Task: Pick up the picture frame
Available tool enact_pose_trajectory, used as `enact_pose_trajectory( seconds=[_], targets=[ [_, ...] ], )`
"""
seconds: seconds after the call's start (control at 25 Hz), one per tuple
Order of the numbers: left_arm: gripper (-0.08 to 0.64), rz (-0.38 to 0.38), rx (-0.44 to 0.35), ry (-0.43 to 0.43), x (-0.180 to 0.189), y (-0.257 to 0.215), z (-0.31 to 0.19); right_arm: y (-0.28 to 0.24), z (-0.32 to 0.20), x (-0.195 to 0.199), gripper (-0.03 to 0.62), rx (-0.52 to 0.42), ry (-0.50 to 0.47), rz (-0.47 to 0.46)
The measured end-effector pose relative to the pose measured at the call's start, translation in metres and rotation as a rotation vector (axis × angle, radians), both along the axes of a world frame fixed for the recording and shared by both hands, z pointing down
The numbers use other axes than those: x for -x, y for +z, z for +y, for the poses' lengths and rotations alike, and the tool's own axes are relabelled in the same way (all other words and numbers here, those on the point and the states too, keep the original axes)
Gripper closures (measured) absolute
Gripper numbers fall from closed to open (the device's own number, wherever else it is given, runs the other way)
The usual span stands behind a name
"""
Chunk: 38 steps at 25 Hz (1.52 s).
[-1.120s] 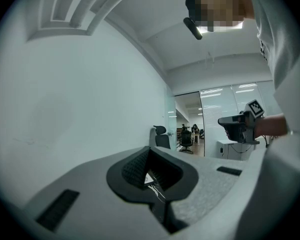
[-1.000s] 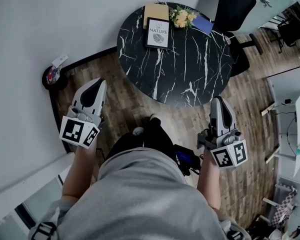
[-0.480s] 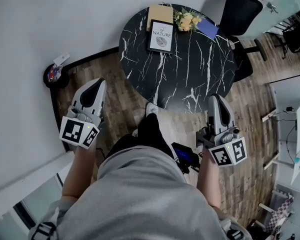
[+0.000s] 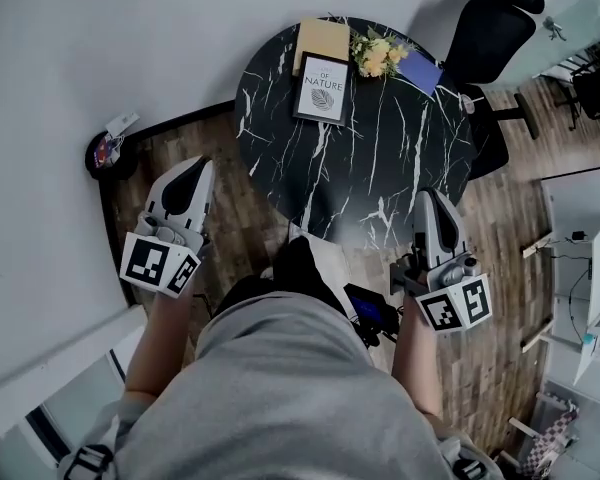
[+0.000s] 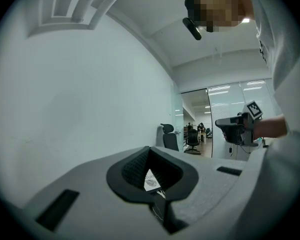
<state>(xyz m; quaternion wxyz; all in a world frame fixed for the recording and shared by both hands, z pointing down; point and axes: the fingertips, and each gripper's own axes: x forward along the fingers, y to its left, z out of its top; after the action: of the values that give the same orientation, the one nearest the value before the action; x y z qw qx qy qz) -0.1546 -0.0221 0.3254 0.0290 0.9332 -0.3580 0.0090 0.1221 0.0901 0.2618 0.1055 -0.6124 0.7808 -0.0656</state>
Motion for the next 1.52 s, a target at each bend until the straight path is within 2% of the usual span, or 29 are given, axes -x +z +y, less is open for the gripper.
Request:
enact_pose_trajectory(
  seconds=[0.92, 1.52],
  targets=[
    [0.554, -0.011, -0.006, -0.093, -0.047, -0.001, -0.074, 0.008, -0.107, -0.056, 0.566, 0.001, -0.099, -0.024],
    [0.554, -0.047, 0.016, -0.171, -0.068, 0.013, -0.115, 0.023, -0.171, -0.086, 0.566, 0.018, -0.179, -0.045]
  ],
)
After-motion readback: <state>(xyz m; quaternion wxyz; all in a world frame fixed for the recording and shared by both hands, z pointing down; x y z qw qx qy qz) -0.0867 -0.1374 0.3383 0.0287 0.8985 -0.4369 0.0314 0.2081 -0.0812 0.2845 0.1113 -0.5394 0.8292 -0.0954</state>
